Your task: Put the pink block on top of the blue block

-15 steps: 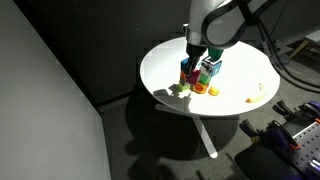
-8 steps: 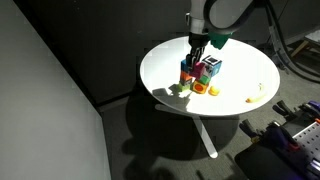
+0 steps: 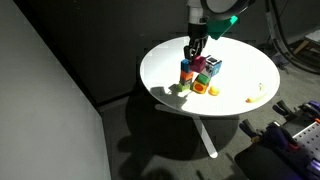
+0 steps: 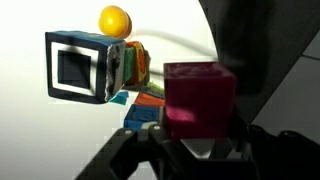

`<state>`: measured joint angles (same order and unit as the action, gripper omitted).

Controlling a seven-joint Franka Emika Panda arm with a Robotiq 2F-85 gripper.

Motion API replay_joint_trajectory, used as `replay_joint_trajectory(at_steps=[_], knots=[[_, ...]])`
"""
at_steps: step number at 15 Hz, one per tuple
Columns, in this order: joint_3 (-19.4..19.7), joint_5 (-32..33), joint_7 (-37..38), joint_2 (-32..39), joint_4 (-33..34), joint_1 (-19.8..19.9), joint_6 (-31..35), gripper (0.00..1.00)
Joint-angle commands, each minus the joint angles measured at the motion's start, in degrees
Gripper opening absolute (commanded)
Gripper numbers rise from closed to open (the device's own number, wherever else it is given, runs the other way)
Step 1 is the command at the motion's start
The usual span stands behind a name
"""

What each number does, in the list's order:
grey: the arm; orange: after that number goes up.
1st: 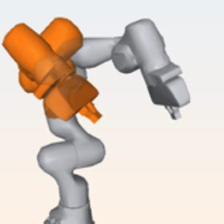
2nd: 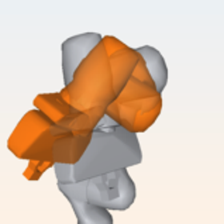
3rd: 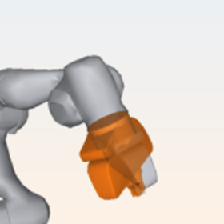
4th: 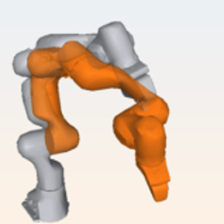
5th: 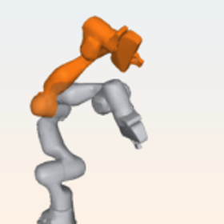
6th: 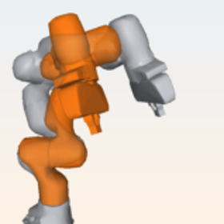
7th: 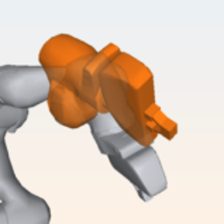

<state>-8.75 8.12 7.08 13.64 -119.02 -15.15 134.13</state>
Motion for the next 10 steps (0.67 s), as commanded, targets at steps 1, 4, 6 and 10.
replay_joint_trajectory(at_steps=[1, 4, 6, 10], knots=[[0.2, 0.5, 2.8, -0.2, 2.8, 0.3, -3.3, 0.32], [0.6, 0.6, 3.6, 0.3, 4.2, 0.5, -4.1, 0.32], [0.9, 0.7, 3.7, 0.8, 5.1, 0.7, -4.3, 0.32], [1.4, 0.8, 3.8, 1.9, 6.6, 0.8, -4.7, 0.32]])
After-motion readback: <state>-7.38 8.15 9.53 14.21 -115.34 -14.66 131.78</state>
